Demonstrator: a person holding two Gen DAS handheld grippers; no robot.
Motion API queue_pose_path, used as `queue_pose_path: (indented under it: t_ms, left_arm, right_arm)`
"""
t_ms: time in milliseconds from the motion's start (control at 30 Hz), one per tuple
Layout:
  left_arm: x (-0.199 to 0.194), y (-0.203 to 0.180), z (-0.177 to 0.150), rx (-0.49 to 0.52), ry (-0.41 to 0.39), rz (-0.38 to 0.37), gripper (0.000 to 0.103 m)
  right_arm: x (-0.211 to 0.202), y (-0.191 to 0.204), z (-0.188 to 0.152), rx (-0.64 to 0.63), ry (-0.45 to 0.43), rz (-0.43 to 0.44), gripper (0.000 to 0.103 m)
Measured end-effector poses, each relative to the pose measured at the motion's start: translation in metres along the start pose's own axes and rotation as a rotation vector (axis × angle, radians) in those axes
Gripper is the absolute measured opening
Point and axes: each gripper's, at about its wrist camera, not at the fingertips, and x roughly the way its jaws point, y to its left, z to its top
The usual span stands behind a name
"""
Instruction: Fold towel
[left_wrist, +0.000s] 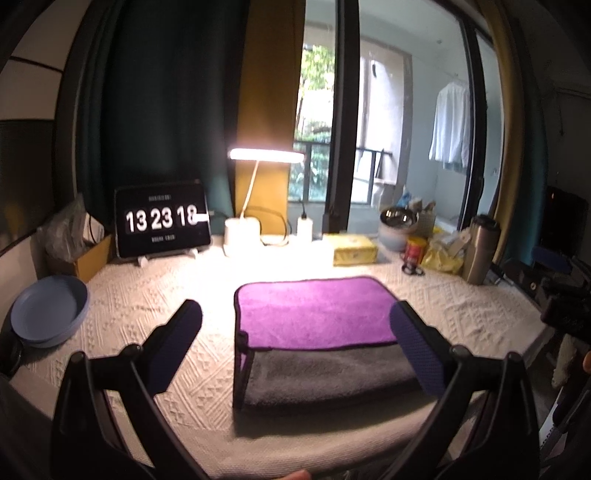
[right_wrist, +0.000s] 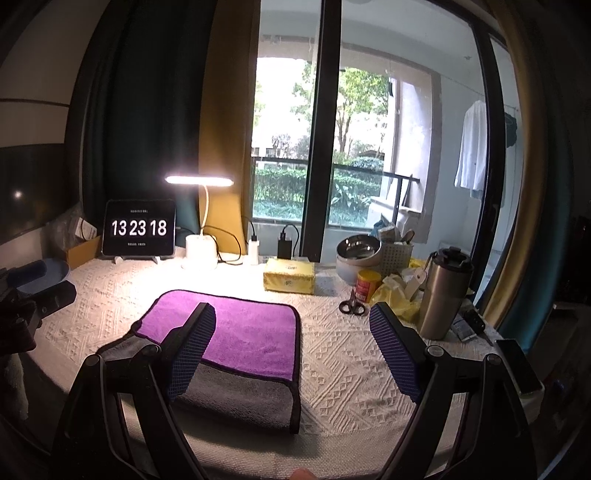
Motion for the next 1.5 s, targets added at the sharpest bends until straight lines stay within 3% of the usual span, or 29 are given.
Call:
queue_pose_path:
  t_ms: [300, 533, 700, 967, 1233, 1333, 1500]
  left_arm:
    - [0.062, 0.010, -0.021, -0.037, 0.177, -0.020, 0.101]
    - [0.092, 0.012, -0.032, -0.034, 0.257, -0.011, 0.101]
    - [0.111, 0.016, -0.038, -0.035, 0.304, -0.014, 0.100]
    - [0.134, 0.021, -0.053, -0.030, 0.384, -0.010, 0.087]
    - [0.147, 0.027, -0.062, -0.043, 0.438, -0.015, 0.069]
    - [0.151, 0.029, -0.064, -0.041, 0.455, -0.003, 0.062]
    - [0.152, 0.035, -0.066, -0.058, 0.462, -0.004, 0.055]
  right_arm:
    - [0.042, -0.005, -0.016, 0.009, 0.099, 0.047, 0.087]
    - [0.079, -0.011, -0.035, 0.030, 0.180, 0.075, 0.087]
    - [0.103, -0.018, -0.052, 0.051, 0.250, 0.081, 0.080]
    - [0.130, -0.025, -0.074, 0.050, 0.356, 0.093, 0.054]
    - [0.142, -0.021, -0.090, 0.031, 0.413, 0.125, 0.045]
    - [0.144, -0.019, -0.092, 0.025, 0.423, 0.134, 0.033]
    - [0.147, -0.018, -0.095, 0.024, 0.437, 0.138, 0.031]
